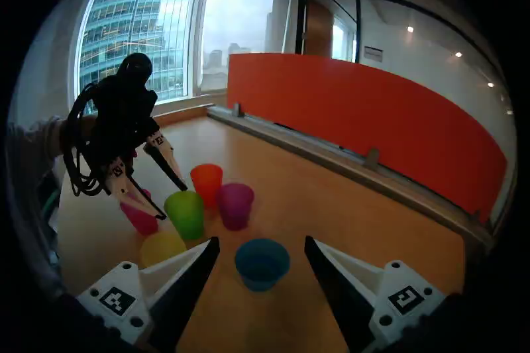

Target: Pour water

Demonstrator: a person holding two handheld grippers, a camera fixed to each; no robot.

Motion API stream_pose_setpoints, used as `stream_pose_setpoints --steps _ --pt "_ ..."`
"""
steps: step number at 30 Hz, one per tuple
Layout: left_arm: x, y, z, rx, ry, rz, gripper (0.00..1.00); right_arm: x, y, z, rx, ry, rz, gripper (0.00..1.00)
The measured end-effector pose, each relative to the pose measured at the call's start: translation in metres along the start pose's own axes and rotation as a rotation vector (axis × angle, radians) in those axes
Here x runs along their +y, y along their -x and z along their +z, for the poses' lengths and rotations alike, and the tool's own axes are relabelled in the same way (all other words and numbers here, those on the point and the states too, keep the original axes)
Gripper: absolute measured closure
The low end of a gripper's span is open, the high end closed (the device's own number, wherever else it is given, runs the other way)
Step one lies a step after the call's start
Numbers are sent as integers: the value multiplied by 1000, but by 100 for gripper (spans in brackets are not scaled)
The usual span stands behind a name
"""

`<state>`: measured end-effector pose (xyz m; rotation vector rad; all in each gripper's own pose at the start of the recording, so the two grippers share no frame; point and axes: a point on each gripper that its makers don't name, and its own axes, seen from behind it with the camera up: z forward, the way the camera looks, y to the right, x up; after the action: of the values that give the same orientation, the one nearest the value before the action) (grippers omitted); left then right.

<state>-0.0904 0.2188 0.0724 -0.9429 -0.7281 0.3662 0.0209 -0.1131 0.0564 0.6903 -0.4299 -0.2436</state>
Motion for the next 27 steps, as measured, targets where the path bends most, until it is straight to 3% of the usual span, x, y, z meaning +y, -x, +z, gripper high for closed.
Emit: stream_pose_setpoints --steps 27 --pt "-1 -7 18 9 -11 -12 1 6 6 1 -5 10 7 0"
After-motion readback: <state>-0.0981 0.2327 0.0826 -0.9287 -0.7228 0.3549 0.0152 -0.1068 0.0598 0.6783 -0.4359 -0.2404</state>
